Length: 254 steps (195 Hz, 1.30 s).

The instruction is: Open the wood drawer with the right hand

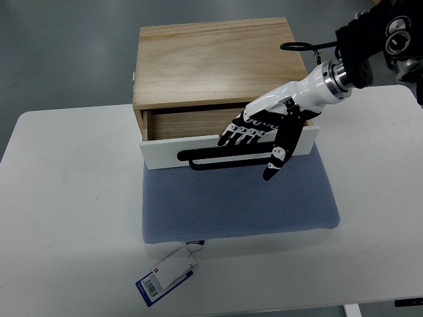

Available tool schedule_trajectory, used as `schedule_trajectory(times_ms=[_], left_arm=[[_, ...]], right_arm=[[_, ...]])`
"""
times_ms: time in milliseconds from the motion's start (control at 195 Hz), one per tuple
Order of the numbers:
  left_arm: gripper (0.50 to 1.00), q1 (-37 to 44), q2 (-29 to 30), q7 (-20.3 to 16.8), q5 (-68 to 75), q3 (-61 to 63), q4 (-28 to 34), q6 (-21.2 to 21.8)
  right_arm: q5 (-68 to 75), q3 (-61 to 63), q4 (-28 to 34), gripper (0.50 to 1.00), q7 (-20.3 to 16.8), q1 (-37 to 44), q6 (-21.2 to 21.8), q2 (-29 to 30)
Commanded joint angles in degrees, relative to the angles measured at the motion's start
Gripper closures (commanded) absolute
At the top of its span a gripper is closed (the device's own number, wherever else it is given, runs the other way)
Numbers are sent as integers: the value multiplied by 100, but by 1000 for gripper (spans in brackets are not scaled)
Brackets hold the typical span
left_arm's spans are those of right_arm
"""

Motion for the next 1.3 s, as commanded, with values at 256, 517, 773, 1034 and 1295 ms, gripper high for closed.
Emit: schedule_trajectory(times_ms=[256, 517, 773, 1034, 1295], left_arm=[[500, 1, 0, 0, 0, 0, 0, 1], [500, 1, 0, 0, 0, 0, 0, -8], [500, 1, 0, 0, 0, 0, 0, 1], [500, 1, 0, 0, 0, 0, 0, -8], [500, 1, 0, 0, 0, 0, 0, 1]], right_arm=[[815, 683, -159, 572, -15, 433, 192, -1251], [1650, 1956, -475, 574, 20, -638, -994, -2561], [1633, 4216, -783, 572, 11, -2678, -2172, -2930], [476, 7692, -1466, 572, -68, -5987, -3269, -2028], [-486, 9085, -2233, 572, -349, -7319, -3429, -794]])
